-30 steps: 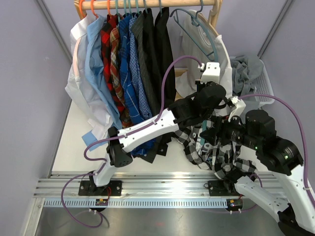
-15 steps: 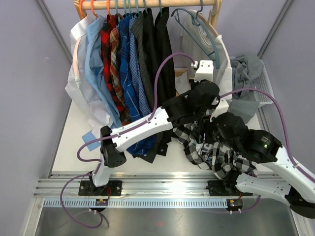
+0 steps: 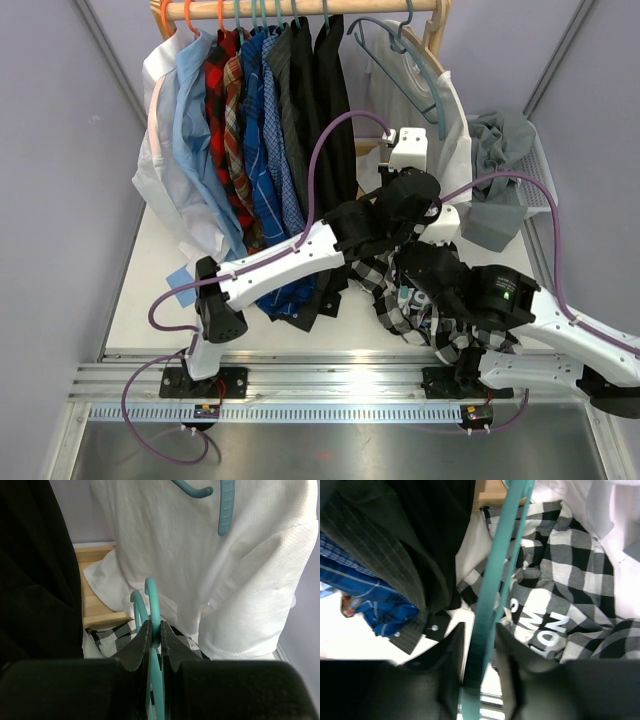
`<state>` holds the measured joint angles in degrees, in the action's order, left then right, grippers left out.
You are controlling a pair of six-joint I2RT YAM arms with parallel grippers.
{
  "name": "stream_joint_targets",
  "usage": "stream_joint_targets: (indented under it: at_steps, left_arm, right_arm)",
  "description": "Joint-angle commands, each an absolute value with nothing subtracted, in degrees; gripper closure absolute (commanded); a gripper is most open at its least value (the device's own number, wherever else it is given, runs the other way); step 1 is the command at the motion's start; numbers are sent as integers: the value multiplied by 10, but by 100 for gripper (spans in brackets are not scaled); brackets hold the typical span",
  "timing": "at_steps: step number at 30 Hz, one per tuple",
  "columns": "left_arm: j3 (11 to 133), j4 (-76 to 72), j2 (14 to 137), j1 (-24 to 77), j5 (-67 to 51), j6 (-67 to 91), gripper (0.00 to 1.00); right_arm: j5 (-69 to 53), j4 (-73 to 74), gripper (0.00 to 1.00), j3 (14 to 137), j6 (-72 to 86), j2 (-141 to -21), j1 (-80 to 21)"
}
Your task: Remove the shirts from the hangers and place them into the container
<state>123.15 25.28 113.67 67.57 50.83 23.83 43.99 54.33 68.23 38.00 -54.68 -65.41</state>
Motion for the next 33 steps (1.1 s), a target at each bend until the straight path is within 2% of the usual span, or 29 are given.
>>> stream_joint_targets:
  at_steps: [1,4,10,12,13,14,15,18,19,20,26,33]
  left_arm:
    - [1233,192,1097,683,525,238,100]
    - [1231,191,1097,683,525,238,100]
    - [1213,186,1079,684,502,244,100]
    - [1202,183,1071,684,497,245,99]
    - [1191,181,1061,684,490,246,95]
    - [1183,175,1054,684,486,246,88]
    - [1173,172,1048,684,482,248,69]
    - [1135,160,1018,684,464,252,34]
    - [1124,160,1009,684,461,254,9]
    - [1102,154,990,685,461,255,1]
    - [1008,141,898,686,472,251,1]
    - [819,108,687,712,507,233,1]
  right_arm:
    - [475,558,65,679,410,-562,-706]
    - [523,591,73,690,449,-576,-753]
    - [561,646,99,713,488,-581,-789]
    - [564,659,100,716,491,-578,-794]
    - [567,662,100,719,490,-578,-796]
    - [568,665,100,720,490,-578,-799]
    - [569,666,100,722,488,-578,-801]
    - [573,669,100,729,482,-576,-812]
    - [576,672,100,731,481,-575,-814]
    - [577,671,100,733,479,-573,-816]
    - [584,671,100,756,442,-555,-825]
    - [625,685,100,838,371,-552,-826]
